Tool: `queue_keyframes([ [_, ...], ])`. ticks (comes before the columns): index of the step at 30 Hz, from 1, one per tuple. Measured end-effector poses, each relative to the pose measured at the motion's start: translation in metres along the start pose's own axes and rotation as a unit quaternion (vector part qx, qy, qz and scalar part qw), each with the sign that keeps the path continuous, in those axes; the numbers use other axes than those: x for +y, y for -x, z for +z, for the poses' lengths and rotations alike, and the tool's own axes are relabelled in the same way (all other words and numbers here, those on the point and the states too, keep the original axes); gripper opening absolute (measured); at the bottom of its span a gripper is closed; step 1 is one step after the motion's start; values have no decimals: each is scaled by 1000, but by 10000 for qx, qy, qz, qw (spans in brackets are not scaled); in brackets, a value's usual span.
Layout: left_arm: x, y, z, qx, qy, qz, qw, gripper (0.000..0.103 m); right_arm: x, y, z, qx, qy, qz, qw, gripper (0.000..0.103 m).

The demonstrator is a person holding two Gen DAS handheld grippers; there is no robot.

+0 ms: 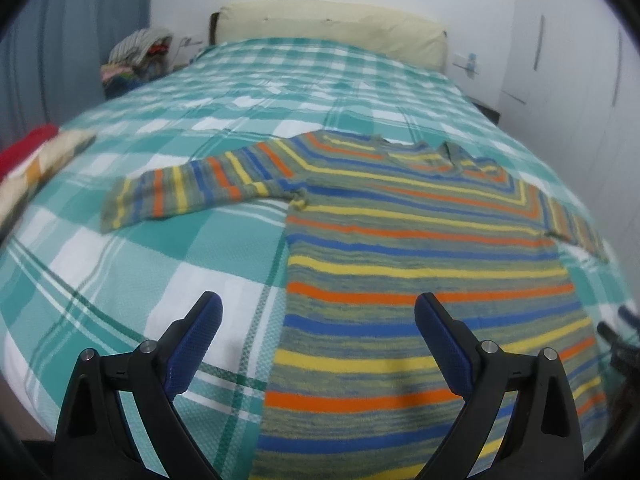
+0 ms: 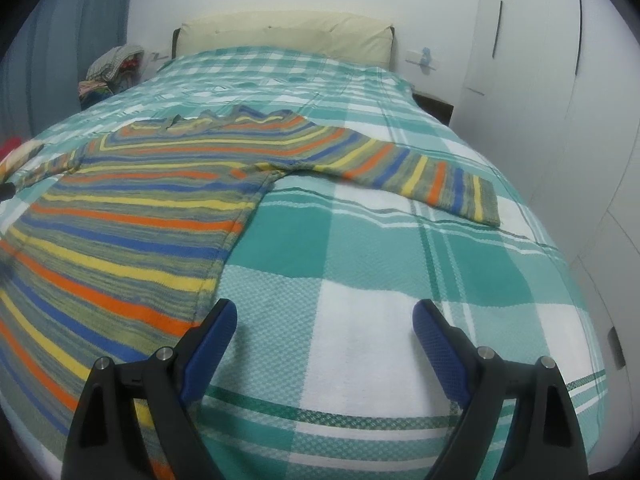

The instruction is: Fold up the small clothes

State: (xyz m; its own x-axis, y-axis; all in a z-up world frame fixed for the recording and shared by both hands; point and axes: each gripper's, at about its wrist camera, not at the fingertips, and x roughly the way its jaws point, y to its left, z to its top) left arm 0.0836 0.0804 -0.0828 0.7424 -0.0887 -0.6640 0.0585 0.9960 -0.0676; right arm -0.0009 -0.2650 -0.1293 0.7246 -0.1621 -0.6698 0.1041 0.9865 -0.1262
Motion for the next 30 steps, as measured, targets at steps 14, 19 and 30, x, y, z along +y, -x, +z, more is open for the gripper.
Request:
queue_keyframes([
  [14, -13, -5, -5, 168, -261, -50, 9995, 98, -17, -3, 2, 123, -437, -54, 9990, 89],
  [19, -10, -21, -11, 616, -185, 0, 9979, 98, -21, -13, -3, 378, -532, -107, 9978, 89],
  [30, -12, -26, -16, 793, -249, -13, 9965, 98, -23, -19, -7, 511, -647, -118, 9965, 95],
])
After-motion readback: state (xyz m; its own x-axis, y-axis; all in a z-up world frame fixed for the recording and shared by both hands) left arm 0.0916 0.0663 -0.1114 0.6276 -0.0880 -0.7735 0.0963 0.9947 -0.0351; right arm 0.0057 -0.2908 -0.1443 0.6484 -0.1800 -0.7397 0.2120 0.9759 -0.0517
